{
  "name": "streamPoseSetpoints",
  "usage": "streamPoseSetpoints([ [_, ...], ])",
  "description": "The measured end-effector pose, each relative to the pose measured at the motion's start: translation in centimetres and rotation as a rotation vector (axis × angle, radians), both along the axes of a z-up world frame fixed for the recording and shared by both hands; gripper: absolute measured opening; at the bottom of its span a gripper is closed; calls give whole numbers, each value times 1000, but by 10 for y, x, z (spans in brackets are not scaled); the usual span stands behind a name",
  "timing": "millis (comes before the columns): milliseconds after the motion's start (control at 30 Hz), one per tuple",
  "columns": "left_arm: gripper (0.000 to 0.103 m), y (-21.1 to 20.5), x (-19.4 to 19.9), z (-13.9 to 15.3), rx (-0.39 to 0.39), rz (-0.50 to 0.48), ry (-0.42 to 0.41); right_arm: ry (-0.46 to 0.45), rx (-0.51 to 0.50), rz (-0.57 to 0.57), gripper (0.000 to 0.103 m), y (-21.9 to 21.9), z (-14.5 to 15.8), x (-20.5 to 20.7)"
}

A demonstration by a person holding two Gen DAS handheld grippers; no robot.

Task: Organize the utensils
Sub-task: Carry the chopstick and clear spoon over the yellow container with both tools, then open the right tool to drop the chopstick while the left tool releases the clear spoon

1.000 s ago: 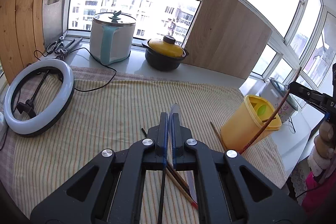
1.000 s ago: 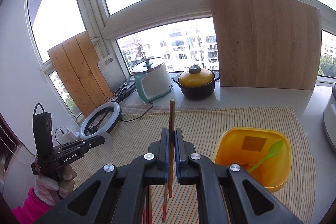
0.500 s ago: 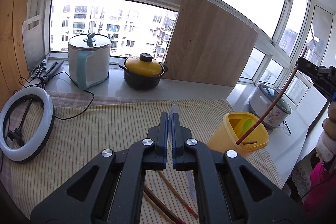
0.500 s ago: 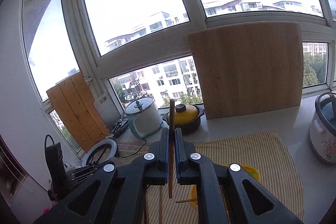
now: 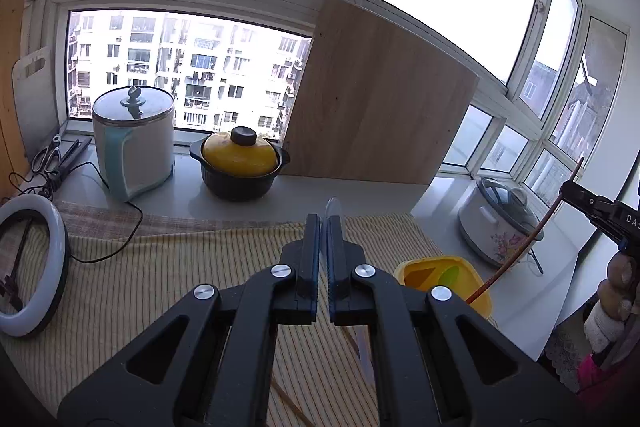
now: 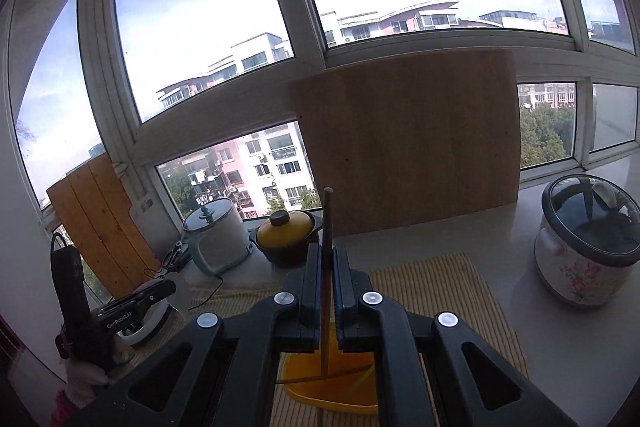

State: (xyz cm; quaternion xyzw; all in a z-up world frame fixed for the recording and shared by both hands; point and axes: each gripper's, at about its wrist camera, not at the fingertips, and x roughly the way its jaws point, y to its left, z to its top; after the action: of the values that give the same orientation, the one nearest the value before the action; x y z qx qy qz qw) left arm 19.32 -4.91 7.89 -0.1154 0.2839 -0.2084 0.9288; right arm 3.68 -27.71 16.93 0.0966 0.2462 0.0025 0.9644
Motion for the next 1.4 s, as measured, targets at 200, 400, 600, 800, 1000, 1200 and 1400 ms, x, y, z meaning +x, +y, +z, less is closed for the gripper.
streamPoseSetpoints([
  [200, 0, -26, 12, 10, 5, -4, -28, 55, 0, -23, 2, -14, -22, -1],
  [400, 0, -50, 23, 14, -5, -13, -39, 90, 15, -36, 2, -25, -39, -5],
  [600, 0, -72, 29, 7, 7, -25, -37, 116, 24, -33, 2, -27, -51, -7],
  [800, 0, -88, 34, -2, 26, -3, -35, 147, 40, -21, 3, -25, -63, -4],
  [1000, 0, -102, 36, -14, 34, -26, -13, 180, 49, -2, 3, -20, -77, -2],
  [1200, 1, -115, 27, -18, 58, -94, -14, 203, 63, 3, 6, -20, -86, -2],
  [1400, 13, -122, 18, -16, 59, -147, -8, 204, 70, -2, 25, -18, -90, -5],
])
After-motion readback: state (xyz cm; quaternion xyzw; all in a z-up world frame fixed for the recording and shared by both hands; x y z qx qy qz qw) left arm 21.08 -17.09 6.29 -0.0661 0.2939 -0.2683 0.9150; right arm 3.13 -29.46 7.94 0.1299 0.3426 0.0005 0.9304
